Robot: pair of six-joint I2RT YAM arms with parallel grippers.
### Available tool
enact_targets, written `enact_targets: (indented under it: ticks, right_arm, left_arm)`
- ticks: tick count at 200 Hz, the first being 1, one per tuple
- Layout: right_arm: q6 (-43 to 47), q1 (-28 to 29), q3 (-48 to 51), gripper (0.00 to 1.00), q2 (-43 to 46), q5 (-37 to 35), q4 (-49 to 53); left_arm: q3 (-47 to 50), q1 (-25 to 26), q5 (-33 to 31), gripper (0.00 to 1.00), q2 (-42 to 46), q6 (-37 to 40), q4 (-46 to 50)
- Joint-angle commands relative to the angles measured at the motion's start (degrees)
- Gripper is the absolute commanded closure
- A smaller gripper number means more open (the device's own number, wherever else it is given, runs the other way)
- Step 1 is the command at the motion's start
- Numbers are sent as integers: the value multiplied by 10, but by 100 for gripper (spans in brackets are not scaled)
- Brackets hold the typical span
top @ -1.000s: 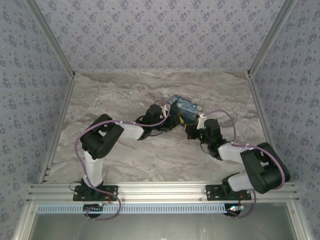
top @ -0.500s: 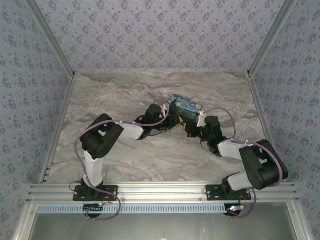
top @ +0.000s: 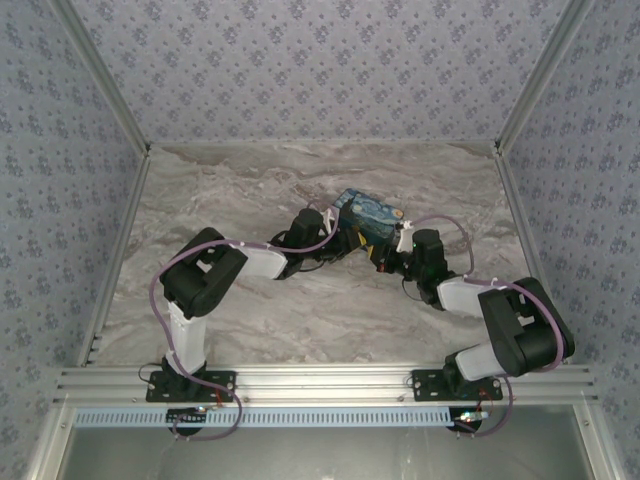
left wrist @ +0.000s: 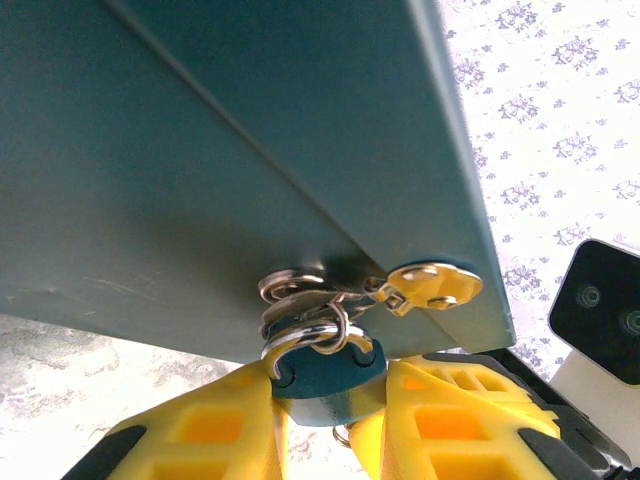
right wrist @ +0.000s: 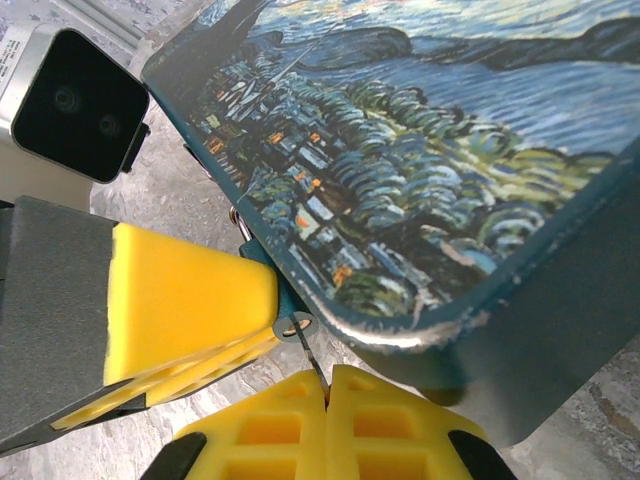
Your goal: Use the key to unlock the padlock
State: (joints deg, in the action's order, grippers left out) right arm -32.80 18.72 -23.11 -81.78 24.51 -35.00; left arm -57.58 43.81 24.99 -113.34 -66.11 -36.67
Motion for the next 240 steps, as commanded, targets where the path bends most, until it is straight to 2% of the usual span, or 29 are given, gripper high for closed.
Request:
enact_targets:
  ticks: [1,52,100,168,197,240]
  right_arm:
    - [4,8,-34,100,1,4,-43]
    - [112,62,-29,100,21,-101,-19]
    - [170,81,-29,100,22,-138,-20]
    - [82,51,-29,100,22,-55,-63]
    - [66,63,-14,100,18,-92,-41]
    - [30,66,47,100,-16,-122,-97]
  left_arm:
    - [-4,27,86,76,-1,1,-13]
    - [-7,28,87,76,0,1,-11]
    - [-7,27,89,76,4,1,-8]
    - [-6,27,90,76,-2,-1,-11]
    - [-9,27,90,76,-19,-10,-22]
    - [-17,27,98,76,-60,-32,-43]
